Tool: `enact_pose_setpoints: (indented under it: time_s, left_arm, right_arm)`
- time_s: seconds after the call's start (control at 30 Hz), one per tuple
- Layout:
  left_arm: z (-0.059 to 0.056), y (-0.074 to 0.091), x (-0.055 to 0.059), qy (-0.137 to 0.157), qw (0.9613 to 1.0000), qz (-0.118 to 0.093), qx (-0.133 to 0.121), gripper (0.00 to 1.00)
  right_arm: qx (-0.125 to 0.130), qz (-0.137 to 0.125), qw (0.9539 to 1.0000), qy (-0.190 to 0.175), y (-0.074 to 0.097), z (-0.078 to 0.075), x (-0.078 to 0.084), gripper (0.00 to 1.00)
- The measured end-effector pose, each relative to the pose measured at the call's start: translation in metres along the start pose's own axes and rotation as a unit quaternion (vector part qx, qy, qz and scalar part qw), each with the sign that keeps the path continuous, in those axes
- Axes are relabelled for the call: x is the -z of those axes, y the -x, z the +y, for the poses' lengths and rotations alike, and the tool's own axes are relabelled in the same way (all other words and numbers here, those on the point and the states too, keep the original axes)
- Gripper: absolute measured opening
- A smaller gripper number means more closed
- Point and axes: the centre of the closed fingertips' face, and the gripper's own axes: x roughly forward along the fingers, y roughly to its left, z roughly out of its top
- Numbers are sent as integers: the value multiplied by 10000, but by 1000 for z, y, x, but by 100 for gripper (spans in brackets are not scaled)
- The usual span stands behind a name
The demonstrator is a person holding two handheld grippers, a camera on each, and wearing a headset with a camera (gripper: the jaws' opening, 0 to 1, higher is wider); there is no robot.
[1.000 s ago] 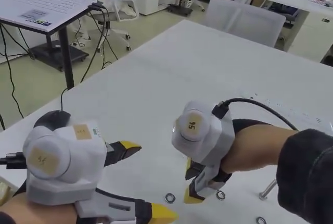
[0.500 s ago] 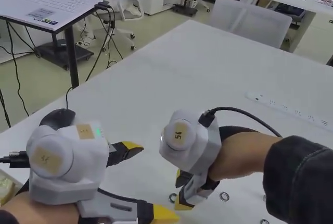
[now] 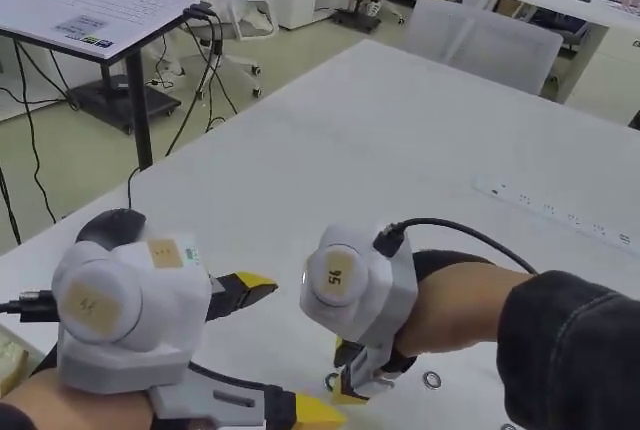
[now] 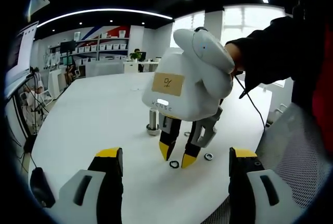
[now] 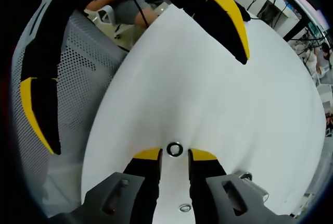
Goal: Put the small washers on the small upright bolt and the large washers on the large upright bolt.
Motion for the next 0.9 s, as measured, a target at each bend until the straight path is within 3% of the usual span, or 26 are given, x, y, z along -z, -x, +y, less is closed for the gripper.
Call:
enact_pose_setpoints:
  time_s: [0.23,0.9]
  left_arm:
    - [-2,0,-1,-6,10000,-17,0,84]
    - [-4,1,-2,-8,10000,-12,-13,84]
  right_arm:
    - [34,2,9999,133,0,2,1,15]
    - [0,-20,10000,84,3,2,4,14]
